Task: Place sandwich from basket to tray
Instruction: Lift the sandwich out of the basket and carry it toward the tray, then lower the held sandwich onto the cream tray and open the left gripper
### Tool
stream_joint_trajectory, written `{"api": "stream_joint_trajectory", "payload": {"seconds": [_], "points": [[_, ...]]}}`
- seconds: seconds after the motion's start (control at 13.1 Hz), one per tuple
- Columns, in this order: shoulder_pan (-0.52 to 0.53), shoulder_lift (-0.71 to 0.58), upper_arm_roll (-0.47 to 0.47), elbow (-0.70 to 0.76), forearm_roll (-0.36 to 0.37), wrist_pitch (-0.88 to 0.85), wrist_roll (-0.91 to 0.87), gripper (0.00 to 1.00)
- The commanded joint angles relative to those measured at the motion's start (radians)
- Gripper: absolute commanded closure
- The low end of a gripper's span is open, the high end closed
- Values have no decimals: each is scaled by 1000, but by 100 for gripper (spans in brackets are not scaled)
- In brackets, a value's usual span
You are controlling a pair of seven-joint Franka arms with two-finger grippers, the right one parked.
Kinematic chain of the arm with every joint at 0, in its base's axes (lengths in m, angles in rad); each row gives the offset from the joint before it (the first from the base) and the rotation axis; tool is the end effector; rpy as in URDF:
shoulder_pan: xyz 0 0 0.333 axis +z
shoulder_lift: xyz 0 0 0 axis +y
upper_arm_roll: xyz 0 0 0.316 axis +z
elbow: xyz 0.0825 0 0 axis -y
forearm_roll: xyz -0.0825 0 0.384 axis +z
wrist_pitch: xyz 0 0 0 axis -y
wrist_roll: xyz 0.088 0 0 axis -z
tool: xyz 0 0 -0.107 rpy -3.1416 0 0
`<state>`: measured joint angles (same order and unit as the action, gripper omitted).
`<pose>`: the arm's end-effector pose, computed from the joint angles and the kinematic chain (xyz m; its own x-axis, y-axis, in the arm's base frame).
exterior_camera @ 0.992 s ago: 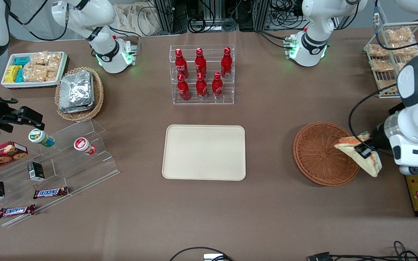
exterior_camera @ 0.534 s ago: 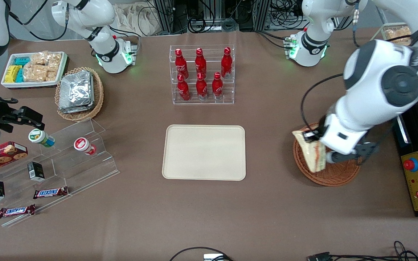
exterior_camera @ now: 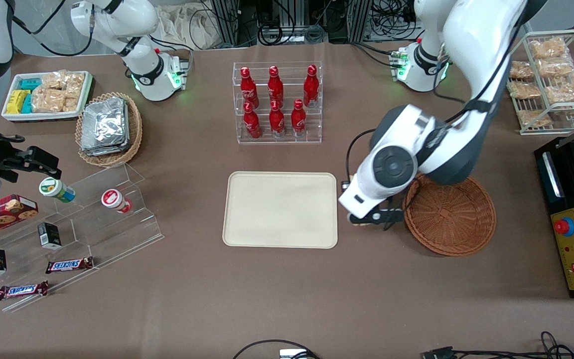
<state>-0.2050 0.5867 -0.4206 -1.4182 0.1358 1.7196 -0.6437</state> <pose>0.5865 -0.3459 0.3616 0.9687 0.0246 -0.2469 0.0106 -0.9983 -0.0576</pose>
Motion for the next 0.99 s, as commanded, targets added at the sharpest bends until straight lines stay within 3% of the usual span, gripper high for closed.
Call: {"api": "stream_joint_trajectory", "payload": {"seconds": [0.0, 0.38, 0.69, 0.92], "points": [[-42, 74, 0, 35, 22, 46, -22, 100], [-109, 177, 5, 39, 31, 168, -65, 100], [-120, 235, 5, 54, 80, 218, -86, 99], [-120, 240, 5, 61, 80, 219, -88, 81]]}}
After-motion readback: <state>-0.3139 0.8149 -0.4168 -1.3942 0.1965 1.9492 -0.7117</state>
